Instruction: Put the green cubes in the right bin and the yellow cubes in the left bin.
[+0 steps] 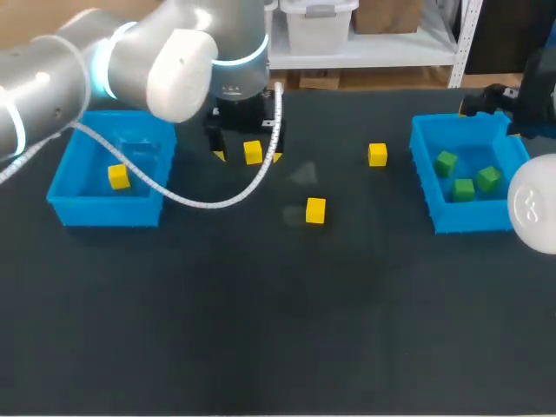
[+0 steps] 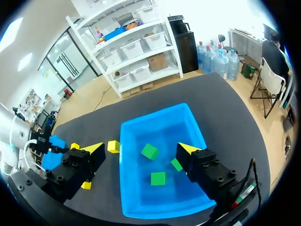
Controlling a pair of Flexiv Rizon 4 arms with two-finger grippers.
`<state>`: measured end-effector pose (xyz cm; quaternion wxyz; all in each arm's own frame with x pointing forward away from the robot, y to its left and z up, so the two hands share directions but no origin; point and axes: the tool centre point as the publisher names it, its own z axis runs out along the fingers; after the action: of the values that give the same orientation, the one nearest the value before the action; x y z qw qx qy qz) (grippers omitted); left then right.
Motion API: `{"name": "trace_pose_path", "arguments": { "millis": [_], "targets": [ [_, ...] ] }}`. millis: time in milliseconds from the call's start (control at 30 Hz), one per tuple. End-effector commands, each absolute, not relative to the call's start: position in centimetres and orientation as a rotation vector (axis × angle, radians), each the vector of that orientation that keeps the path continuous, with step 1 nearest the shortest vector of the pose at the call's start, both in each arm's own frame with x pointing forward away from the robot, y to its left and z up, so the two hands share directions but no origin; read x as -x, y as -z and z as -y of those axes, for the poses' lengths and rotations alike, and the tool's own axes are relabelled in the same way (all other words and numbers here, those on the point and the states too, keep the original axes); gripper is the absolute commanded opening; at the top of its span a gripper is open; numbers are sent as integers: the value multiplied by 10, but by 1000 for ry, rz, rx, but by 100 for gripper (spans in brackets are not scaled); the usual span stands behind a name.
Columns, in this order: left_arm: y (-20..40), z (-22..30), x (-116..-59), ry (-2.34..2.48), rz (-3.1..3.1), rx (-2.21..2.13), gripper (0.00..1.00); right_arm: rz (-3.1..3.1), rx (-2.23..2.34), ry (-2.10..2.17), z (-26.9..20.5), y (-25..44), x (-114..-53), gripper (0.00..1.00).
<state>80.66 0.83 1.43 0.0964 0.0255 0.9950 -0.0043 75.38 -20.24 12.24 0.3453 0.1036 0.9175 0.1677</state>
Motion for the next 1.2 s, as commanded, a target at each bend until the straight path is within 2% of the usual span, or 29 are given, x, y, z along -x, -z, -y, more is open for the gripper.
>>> {"name": "trace_pose_path", "arguments": {
  "millis": [33,567,600,633,667,1033,1200],
  "targets": [
    [-10,9,-831,-67,-3016,14,100,-2384,-270,-431,202,-124,-753,100],
    [16,-4,-834,-128,-3048,189,100,-2384,-270,-431,202,-124,-753,100],
    [16,-5,-832,-130,-3046,219,52,-2384,-270,-431,202,-124,-753,100],
    [16,-6,-831,-115,-3045,233,34,-2384,-270,-431,202,-124,-753,100],
    [16,-6,-831,-109,-3047,230,0,-2384,-270,-431,202,-124,-753,100],
    [11,-10,-825,-81,-3005,188,0,-2384,-270,-431,202,-124,-753,100],
    [-11,-18,-807,-83,-2883,-120,0,-2384,-270,-431,202,-124,-753,100]
  ]
}}
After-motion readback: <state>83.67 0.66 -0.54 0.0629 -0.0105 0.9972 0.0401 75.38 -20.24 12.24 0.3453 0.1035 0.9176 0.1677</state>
